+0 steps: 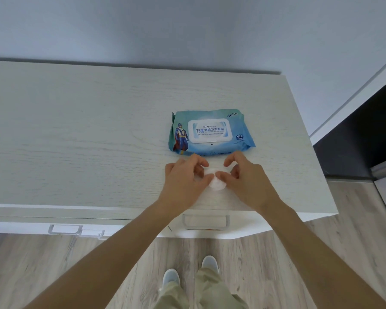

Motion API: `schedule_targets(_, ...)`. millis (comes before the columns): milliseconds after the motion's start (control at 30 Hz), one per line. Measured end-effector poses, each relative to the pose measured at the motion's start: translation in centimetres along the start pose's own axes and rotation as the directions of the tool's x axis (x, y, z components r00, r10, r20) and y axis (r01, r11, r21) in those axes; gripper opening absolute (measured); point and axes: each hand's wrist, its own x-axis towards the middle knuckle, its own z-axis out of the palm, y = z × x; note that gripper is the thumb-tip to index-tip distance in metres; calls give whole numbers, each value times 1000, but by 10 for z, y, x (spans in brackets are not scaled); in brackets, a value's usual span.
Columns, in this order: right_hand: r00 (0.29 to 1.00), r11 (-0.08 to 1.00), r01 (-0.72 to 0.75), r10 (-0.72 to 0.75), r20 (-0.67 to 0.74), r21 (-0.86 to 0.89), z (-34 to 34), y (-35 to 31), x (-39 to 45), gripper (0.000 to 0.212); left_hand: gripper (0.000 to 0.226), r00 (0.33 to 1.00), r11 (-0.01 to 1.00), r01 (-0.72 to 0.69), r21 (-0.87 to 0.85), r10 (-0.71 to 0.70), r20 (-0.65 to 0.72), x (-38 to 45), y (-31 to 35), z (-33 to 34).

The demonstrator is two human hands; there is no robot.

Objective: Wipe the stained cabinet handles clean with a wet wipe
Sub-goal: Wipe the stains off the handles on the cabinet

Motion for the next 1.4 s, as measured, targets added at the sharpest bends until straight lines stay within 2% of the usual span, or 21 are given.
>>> schedule_targets(33, 997, 994, 42, -49, -57, -105, 4, -1, -2, 18, 16, 999, 992, -44, 114, 47, -21, -1, -1, 2)
schedule_targets(100, 965, 974, 157, -186, -182, -166, 8, -4, -5, 15, 19, 990, 967, -108, 231, 126, -63, -2, -7, 6)
schedule_targets(200, 919, 922, 309, -353, -176, -235, 16, -1, -14, 11, 18, 977, 952, -161, 259, 190, -94, -6, -12, 3)
schedule_targets(300, 925, 931, 276, -324, -199, -237, 18, 2, -21, 19, 16, 959, 912, -242, 332, 277, -61, -13, -20, -5)
schedule_targets(400, 903, 894, 269, -363, -228, -359, 23, 0, -25, 22, 15, 928, 851, -317, 419, 369, -47, -24, -31, -14)
schedule_targets(467, 896, 887, 244, -361, -259, -393, 27, -3, -27, 23, 24, 908, 816, -344, 465, 415, -57, -31, -36, -20)
schedule_targets(533, 894, 900, 229, -345, -285, -372, 30, -5, -29, 23, 32, 890, 791, -361, 494, 450, -69, -37, -41, -23)
schedule_targets(733, 895, 921, 229, -327, -303, -315, 40, -14, -34, 14, 33, 801, 662, -444, 604, 595, -64, -52, -62, -23)
schedule_targets(900, 905, 955, 187, -258, -339, -230, 41, -7, -49, 15, 42, 757, 595, -458, 661, 650, -60, -80, -77, -14)
schedule_targets(1000, 865, 958, 199, -271, -421, -208, 38, 5, -66, 14, 49, 751, 548, -429, 718, 659, -55, -89, -84, -7)
schedule_targets(1133, 801, 953, 263, -302, -516, -150, 38, 26, -85, 15, 57, 758, 537, -348, 768, 643, -106, -96, -91, 5)
schedule_targets(1300, 770, 946, 304, -311, -557, -109, 47, 46, -100, 13, 67, 761, 452, -285, 845, 643, -88, -96, -105, 19)
schedule_targets(1400, 751, 942, 327, -309, -584, -78, 55, 53, -102, 15, 77, 728, 415, -259, 872, 677, -106, -90, -115, 26)
